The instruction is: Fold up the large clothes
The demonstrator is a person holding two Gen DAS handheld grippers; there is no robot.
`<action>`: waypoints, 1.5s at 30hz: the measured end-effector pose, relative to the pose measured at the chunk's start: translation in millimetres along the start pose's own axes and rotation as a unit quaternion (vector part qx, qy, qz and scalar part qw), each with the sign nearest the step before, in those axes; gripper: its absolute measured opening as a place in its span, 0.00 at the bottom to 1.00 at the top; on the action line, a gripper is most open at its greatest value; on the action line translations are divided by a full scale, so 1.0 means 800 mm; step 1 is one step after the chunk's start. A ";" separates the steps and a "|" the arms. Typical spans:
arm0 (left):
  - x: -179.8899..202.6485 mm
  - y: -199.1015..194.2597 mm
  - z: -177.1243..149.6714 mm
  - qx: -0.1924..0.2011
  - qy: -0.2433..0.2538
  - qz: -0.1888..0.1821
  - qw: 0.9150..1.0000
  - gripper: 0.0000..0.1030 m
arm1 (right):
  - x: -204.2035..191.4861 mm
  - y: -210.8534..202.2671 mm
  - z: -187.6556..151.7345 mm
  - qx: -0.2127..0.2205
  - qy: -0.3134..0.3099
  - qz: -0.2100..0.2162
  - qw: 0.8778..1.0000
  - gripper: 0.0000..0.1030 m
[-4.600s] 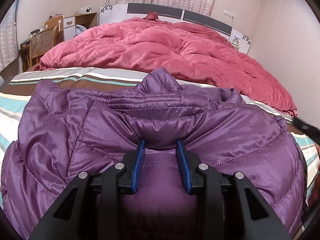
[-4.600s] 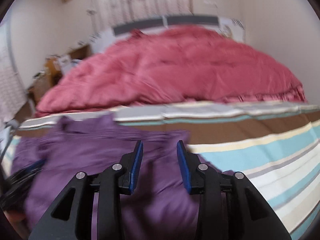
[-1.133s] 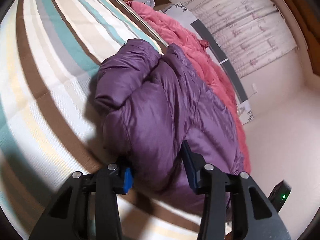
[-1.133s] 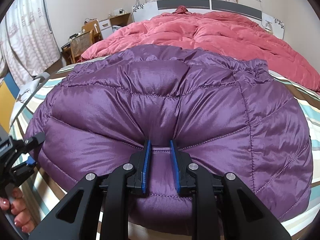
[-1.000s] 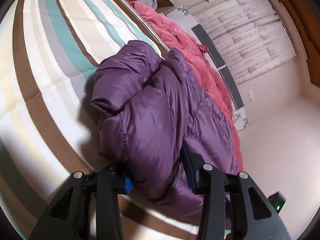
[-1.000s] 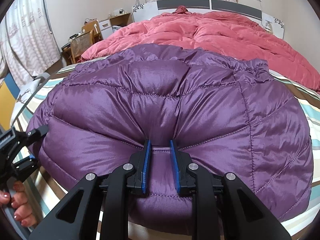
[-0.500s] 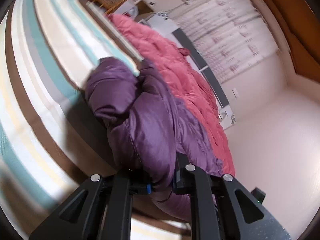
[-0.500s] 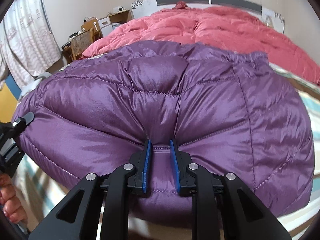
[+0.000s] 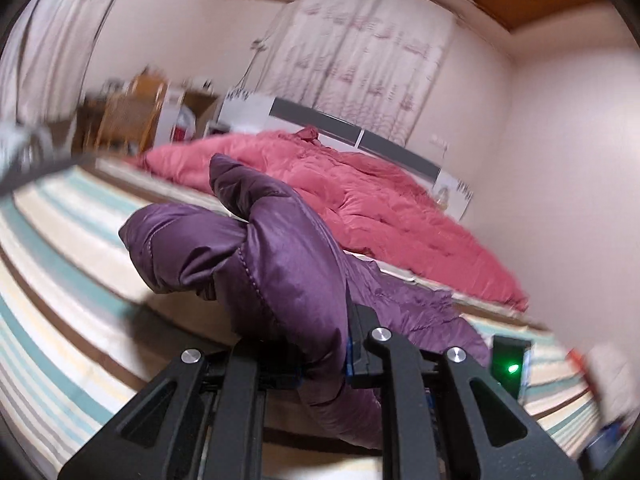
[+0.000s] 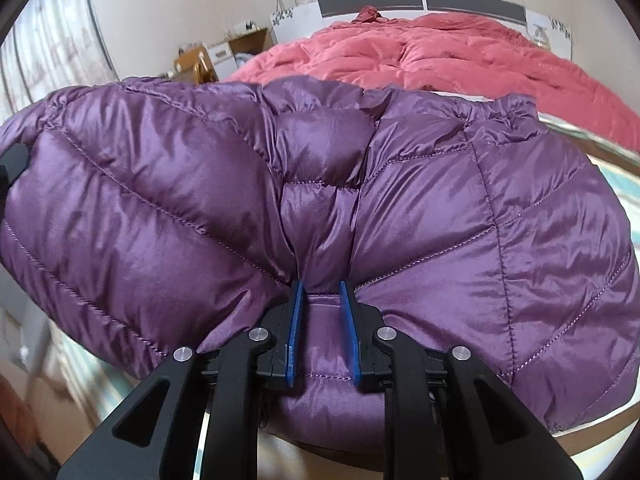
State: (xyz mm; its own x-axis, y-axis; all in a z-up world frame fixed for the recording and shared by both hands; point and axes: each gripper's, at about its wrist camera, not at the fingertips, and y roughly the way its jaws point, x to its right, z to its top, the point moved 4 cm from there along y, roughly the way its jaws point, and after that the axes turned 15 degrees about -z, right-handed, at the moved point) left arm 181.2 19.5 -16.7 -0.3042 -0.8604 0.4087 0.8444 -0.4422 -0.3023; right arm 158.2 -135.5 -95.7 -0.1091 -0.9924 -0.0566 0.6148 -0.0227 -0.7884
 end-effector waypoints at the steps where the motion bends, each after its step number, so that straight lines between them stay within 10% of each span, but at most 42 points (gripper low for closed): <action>1: 0.006 0.002 0.006 -0.002 0.017 0.008 1.000 0.13 | 0.004 -0.003 0.001 0.000 0.010 0.009 1.000 0.20; 5: 0.025 0.004 0.019 -0.013 0.069 0.031 0.997 0.13 | 0.036 -0.032 0.007 0.026 0.075 0.036 0.996 0.20; 12: 0.074 -0.005 0.026 -0.025 0.155 0.051 0.986 0.13 | 0.116 -0.056 0.009 0.044 0.103 -0.078 0.991 0.20; 24: 0.158 0.034 0.023 -0.050 0.255 0.034 0.965 0.14 | 0.225 -0.083 -0.024 0.055 0.198 -0.137 0.969 0.20; 36: 0.237 0.069 -0.039 -0.110 0.381 0.005 0.918 0.15 | 0.297 -0.091 -0.052 0.051 0.276 -0.146 0.949 0.20; 45: 0.266 0.069 -0.079 -0.157 0.410 -0.028 0.898 0.14 | 0.318 -0.098 -0.066 0.051 0.296 -0.148 0.942 0.20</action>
State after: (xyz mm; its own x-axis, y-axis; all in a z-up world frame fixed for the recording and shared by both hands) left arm 135.4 -203.8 -1.0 -0.6734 -0.6747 -0.3022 0.6912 -0.4295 -0.5812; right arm 40.8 -379.7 -80.7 -0.6855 -0.7005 -0.1984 0.5576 -0.3300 -0.7617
